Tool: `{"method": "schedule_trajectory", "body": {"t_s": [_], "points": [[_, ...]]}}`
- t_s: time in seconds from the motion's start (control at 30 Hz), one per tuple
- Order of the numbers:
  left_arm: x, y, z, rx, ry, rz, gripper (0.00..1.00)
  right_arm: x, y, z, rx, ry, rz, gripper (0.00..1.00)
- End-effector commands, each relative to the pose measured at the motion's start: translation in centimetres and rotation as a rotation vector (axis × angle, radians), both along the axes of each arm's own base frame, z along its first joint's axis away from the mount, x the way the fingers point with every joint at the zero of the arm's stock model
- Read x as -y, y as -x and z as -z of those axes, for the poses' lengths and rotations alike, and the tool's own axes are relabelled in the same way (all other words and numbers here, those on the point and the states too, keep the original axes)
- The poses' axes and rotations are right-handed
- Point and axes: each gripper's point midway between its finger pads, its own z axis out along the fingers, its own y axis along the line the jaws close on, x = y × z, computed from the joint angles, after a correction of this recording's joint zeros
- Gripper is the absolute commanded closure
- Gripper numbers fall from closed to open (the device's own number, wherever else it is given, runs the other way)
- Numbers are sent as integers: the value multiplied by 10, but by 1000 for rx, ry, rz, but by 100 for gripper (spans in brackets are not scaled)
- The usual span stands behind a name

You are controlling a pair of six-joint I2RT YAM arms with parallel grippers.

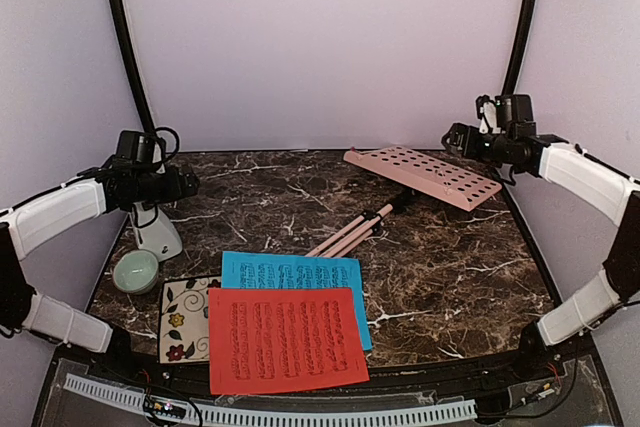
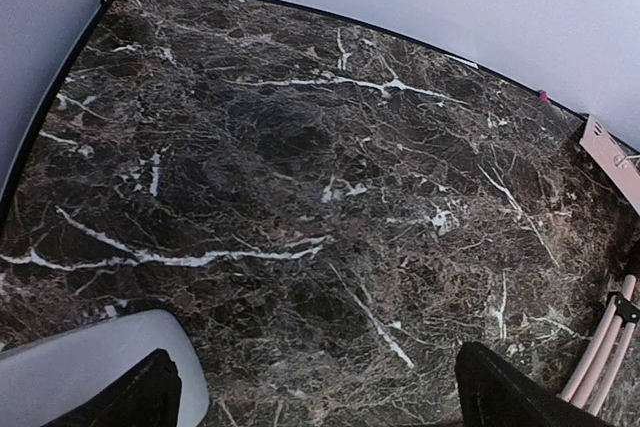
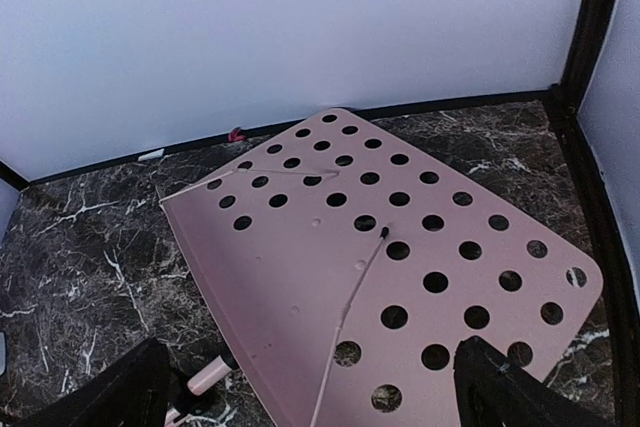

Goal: Set up the instrument practice props

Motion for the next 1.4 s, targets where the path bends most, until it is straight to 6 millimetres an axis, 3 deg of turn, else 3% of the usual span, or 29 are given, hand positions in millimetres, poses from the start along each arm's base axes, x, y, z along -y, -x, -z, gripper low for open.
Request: {"method": "schedule_trajectory", "body": {"t_s": [0.0, 0.17, 0.33, 0.5, 0.6, 0.73, 0.97, 1.13, 1.37], "points": [[13, -23, -20, 80, 121, 17, 1, -20, -28, -30, 57, 1, -130, 1], [30, -30, -18, 83, 160, 107, 1, -36, -59, -34, 16, 64, -246, 1], [43, -27, -33, 155, 161, 202, 1, -58, -79, -30, -25, 129, -381, 1], [59, -20, -57, 238, 179, 314, 1, -77, -91, -8, -87, 173, -484, 2], [66, -16, -70, 267, 185, 359, 1, -92, -94, 16, -158, 185, -553, 6], [70, -12, -76, 286, 179, 384, 1, -108, -91, 46, -249, 160, -624, 14], [71, -12, -78, 293, 176, 383, 1, -129, -69, 93, -383, 132, -715, 24], [72, -13, -74, 287, 183, 383, 1, -132, -60, 112, -444, 126, -727, 38], [71, -16, -67, 268, 192, 365, 1, -134, -49, 121, -497, 121, -725, 54]]}}
